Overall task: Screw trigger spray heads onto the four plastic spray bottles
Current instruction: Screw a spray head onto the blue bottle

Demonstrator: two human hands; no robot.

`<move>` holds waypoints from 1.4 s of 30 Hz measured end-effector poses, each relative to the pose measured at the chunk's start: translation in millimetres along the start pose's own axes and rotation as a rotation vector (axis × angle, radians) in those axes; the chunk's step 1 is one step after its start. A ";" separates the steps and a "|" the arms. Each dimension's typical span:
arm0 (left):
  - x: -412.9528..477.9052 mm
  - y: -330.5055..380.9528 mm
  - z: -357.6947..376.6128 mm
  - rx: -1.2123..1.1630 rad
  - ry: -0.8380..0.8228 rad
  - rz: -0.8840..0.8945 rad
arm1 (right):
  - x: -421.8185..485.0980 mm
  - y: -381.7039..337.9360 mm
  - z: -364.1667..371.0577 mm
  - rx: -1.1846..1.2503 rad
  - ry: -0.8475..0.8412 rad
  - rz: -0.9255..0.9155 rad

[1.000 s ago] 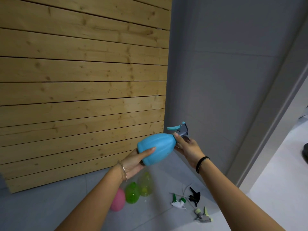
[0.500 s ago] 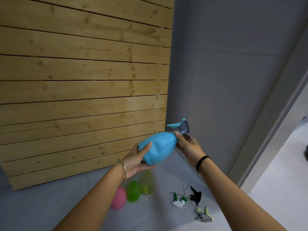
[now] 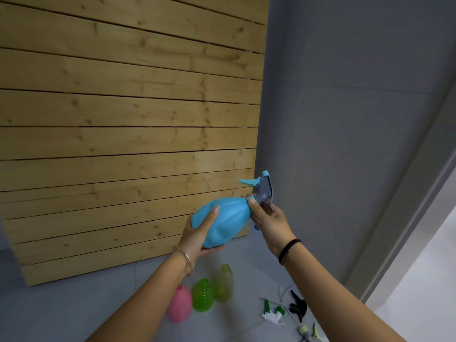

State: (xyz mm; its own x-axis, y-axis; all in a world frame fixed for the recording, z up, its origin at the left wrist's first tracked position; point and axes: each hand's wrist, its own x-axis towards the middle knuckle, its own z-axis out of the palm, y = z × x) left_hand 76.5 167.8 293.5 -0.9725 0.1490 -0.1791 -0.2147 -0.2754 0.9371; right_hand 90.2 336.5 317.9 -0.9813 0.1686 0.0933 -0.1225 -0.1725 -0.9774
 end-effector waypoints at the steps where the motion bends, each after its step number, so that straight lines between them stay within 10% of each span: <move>1: -0.2 2.4 -1.8 0.009 0.036 0.053 | 2.0 -1.0 3.7 0.029 0.006 -0.004; 25: 36.9 38.3 -138.4 0.345 0.296 0.176 | 36.1 108.3 165.1 -0.564 -0.386 -0.249; 42: 101.3 -119.4 -237.9 0.271 0.366 -0.198 | 85.2 271.6 104.9 -0.967 -0.603 0.387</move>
State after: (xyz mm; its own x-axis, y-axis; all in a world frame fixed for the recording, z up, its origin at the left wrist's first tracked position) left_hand -17.9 -10.1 92.1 -0.8937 -0.1832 -0.4095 -0.4146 -0.0115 0.9099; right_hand -42.2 202.2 80.3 -0.8719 -0.2588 -0.4158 0.1043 0.7313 -0.6741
